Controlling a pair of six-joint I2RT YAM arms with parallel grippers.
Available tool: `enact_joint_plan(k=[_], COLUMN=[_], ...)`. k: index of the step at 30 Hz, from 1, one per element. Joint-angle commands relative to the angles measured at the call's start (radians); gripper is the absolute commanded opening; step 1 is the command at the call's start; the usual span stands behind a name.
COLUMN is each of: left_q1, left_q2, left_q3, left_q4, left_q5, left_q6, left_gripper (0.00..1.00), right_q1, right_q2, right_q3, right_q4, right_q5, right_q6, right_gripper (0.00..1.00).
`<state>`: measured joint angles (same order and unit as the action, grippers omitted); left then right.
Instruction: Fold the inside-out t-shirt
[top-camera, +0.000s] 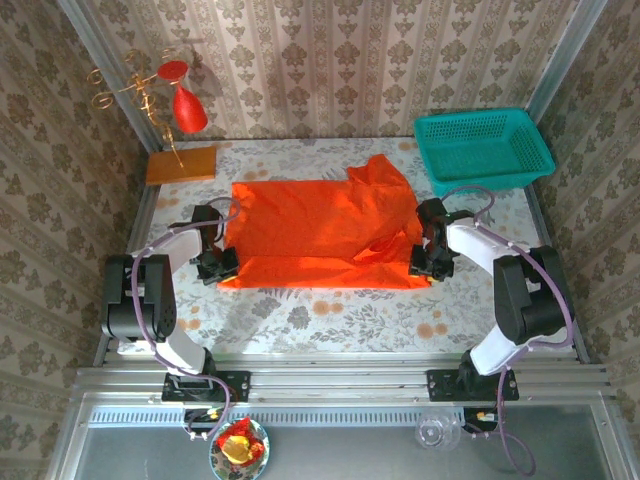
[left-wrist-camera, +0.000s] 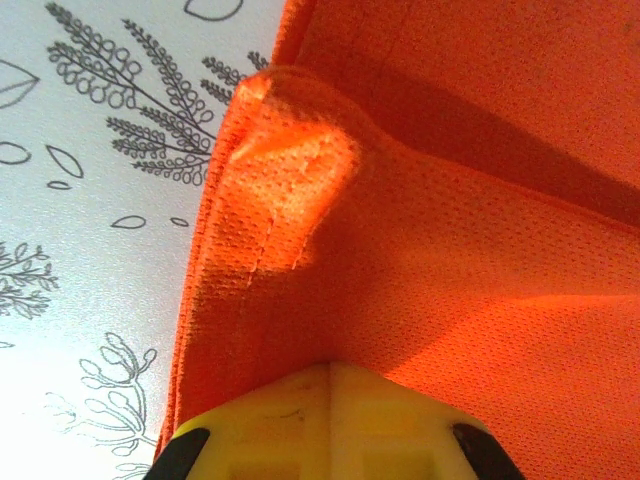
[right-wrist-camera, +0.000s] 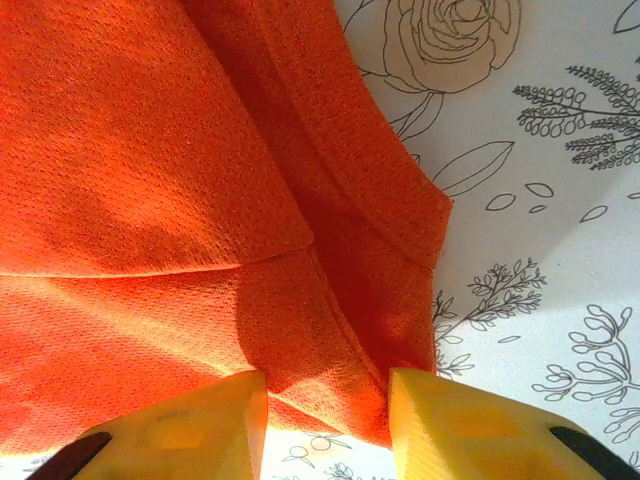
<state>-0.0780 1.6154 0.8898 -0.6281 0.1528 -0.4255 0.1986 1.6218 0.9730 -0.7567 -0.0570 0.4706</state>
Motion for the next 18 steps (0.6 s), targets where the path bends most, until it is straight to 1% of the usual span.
enact_joint_plan(k=[1,2,5,7,10,12,13,14,16,18], left_q1=[0.003,0.005,0.009,0.012,0.017,0.017,0.016,0.012,0.002,-0.01], left_q2=[0.024,0.023,0.023,0.017,-0.003,-0.017,-0.023,-0.032,-0.049,-0.069], left_q3=[0.011,0.009,0.009,0.005,-0.013,-0.024,-0.029,-0.031,-0.026,-0.011], left_q4=[-0.03,-0.031,-0.045,-0.059,-0.064,-0.065,-0.061,-0.06,-0.066,-0.085], left_q5=[-0.044,-0.046,-0.06,-0.078,-0.08,-0.074,-0.062,-0.048,-0.034,-0.027], left_q6=[-0.011,-0.013,-0.02,-0.028,-0.039,-0.046,-0.046,-0.045,-0.04,-0.033], left_gripper=[0.02,0.02,0.02,0.02,0.02,0.02,0.02,0.02,0.03,0.04], right_q1=[-0.011,-0.013,-0.029,-0.044,-0.065,-0.071,-0.071,-0.071,-0.067,-0.056], right_q2=[0.009,0.005,-0.01,-0.028,-0.055,-0.062,-0.064,-0.064,-0.079,-0.116], right_q3=[-0.019,-0.024,-0.046,-0.064,-0.099,-0.113,-0.115,-0.111,-0.094,-0.062], right_q4=[0.007,0.009,-0.007,-0.023,-0.033,-0.03,-0.03,-0.034,-0.056,-0.089], right_q5=[-0.002,0.0,0.016,0.035,0.055,0.054,0.05,0.045,0.042,0.056], right_q6=[-0.004,-0.001,0.013,0.021,0.031,0.034,0.036,0.037,0.04,0.045], right_gripper=[0.27,0.2,0.06,0.02,0.0,0.0,0.02,0.07,0.12,0.23])
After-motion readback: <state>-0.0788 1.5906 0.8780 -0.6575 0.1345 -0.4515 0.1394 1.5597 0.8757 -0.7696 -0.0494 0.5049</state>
